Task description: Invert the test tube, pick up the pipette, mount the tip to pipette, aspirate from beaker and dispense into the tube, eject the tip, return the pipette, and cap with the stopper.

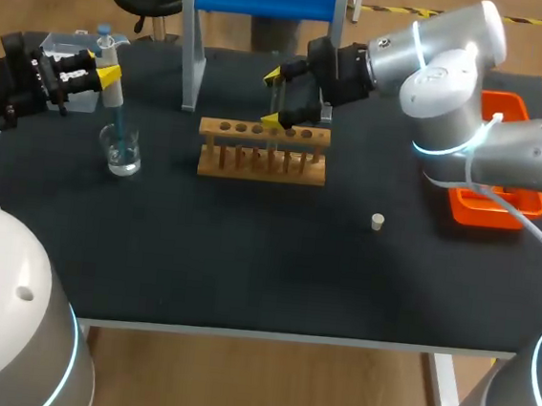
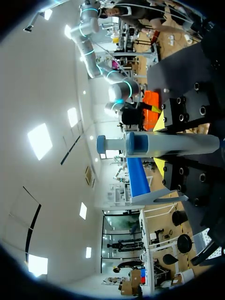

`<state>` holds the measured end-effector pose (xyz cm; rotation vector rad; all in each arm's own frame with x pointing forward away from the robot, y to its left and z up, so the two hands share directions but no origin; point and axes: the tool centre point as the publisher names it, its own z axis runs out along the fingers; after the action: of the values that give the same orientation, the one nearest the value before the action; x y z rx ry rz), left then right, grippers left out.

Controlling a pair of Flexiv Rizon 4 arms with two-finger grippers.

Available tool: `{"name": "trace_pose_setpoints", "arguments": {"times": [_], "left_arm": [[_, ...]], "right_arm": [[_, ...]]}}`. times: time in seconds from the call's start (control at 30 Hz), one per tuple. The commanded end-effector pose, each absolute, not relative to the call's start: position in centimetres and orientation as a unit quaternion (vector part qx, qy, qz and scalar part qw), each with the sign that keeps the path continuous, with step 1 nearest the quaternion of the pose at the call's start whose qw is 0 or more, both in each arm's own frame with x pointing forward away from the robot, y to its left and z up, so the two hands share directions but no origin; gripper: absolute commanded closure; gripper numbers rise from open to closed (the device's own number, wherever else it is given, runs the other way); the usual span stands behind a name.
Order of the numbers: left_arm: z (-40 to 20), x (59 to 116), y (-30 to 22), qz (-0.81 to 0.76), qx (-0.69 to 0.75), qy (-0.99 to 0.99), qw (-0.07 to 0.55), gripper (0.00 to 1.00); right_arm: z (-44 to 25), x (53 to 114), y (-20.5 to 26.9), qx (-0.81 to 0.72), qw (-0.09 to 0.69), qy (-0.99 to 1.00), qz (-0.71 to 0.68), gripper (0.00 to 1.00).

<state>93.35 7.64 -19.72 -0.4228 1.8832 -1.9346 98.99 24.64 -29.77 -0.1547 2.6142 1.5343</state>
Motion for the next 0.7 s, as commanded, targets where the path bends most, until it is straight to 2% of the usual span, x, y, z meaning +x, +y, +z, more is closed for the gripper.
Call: {"name": "trace_pose_setpoints", "arguments": {"times": [0.03,0.7], "left_arm": [[-19.70,93.36,7.79,-0.694,-0.150,0.674,0.201,1.00],[-19.37,93.30,7.76,-0.692,-0.149,0.676,0.204,1.00]], "right_arm": [[-29.66,98.92,24.53,-0.051,0.053,0.861,0.504,0.00],[-29.66,98.92,24.53,-0.051,0.053,0.861,0.504,0.00]]}}
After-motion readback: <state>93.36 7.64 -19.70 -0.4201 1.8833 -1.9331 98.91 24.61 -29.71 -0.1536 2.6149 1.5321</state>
